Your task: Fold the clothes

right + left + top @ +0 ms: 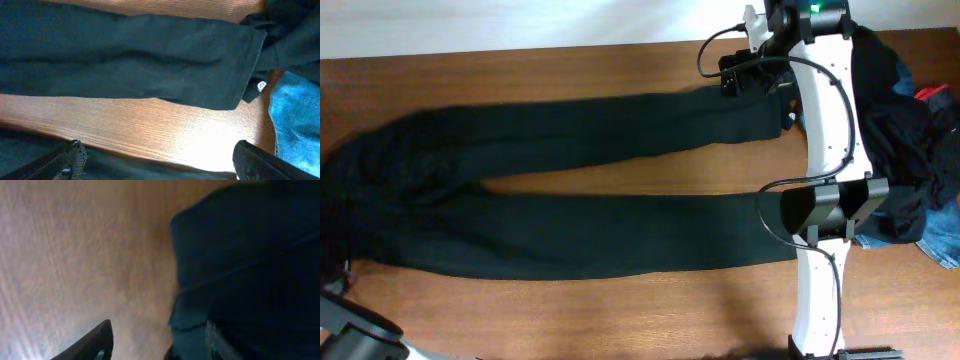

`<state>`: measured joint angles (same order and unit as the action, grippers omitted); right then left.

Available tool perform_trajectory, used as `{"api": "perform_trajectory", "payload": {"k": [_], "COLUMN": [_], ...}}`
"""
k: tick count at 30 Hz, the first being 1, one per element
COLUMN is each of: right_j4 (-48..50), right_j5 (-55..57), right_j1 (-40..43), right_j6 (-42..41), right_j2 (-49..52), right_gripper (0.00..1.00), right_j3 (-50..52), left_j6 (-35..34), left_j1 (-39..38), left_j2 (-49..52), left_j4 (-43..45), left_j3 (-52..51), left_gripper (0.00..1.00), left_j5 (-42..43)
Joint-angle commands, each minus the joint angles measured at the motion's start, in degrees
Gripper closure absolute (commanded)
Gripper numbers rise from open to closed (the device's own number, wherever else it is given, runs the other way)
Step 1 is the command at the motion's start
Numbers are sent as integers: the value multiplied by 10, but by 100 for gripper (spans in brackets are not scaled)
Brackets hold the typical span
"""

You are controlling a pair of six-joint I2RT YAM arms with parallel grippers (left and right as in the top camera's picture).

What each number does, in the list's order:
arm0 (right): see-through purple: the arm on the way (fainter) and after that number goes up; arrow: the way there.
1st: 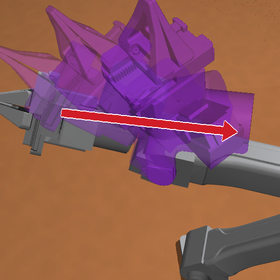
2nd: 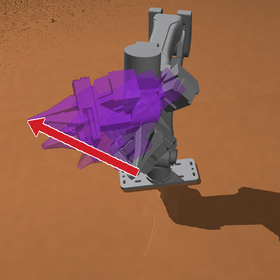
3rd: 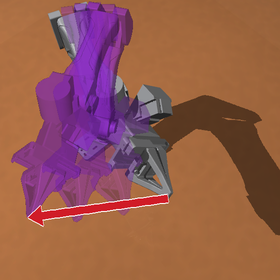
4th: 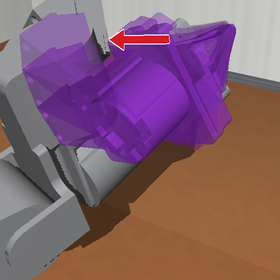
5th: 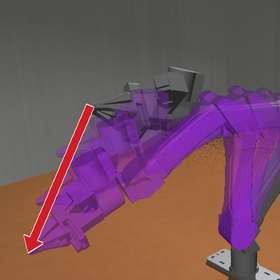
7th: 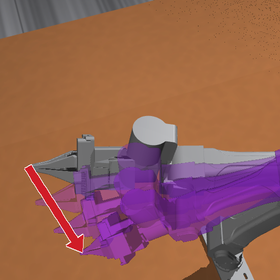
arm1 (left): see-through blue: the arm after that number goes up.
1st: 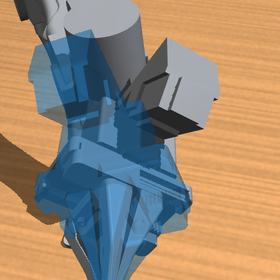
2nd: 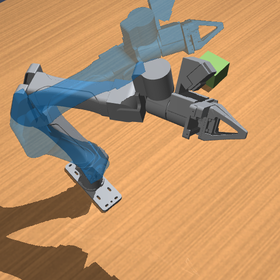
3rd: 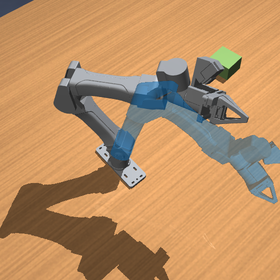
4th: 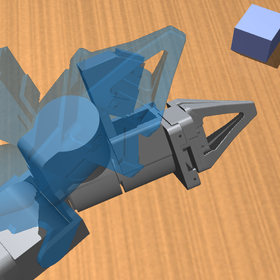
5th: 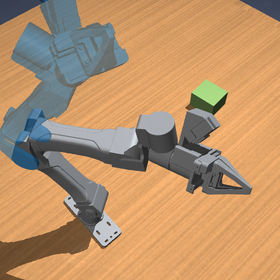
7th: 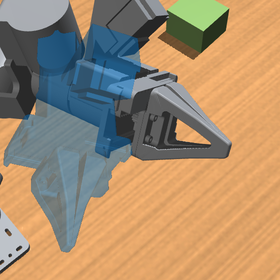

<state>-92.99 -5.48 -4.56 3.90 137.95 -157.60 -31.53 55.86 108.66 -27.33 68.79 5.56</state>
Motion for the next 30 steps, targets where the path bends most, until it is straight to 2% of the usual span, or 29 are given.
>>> {"api": "perform_trajectory", "payload": {"k": [1,9,18,20,22,27,30], "right_j4": [0,-1,0,0,2,5,4], "right_j5": [-3,-3,-3,-3,-3,-3,-3], "right_j1": [-4,-4,-4,-4,-4,-4,-4], "right_j6": [4,4,3,3,3,3,3], "right_j2": [-5,-5,-5,-5,-5,-5,-5], "right_gripper": [1,1,1,1,1,1,1], "right_j3": [2,2,2,2,2,2,2], "left_j6": [-2,-2,-1,-1,-1,3,21], "left_j1": [-10,-11,-11,-12,-14,-17,-17], "left_j2": [9,61,81,81,81,81,74], "left_j4": [15,45,119,125,127,120,113], "left_j3": [-1,-1,-1,-1,-1,-1,-1], "left_gripper": [42,42,44,49,59,100,100], "left_j5": [-4,1,83,92,93,100,126]}}
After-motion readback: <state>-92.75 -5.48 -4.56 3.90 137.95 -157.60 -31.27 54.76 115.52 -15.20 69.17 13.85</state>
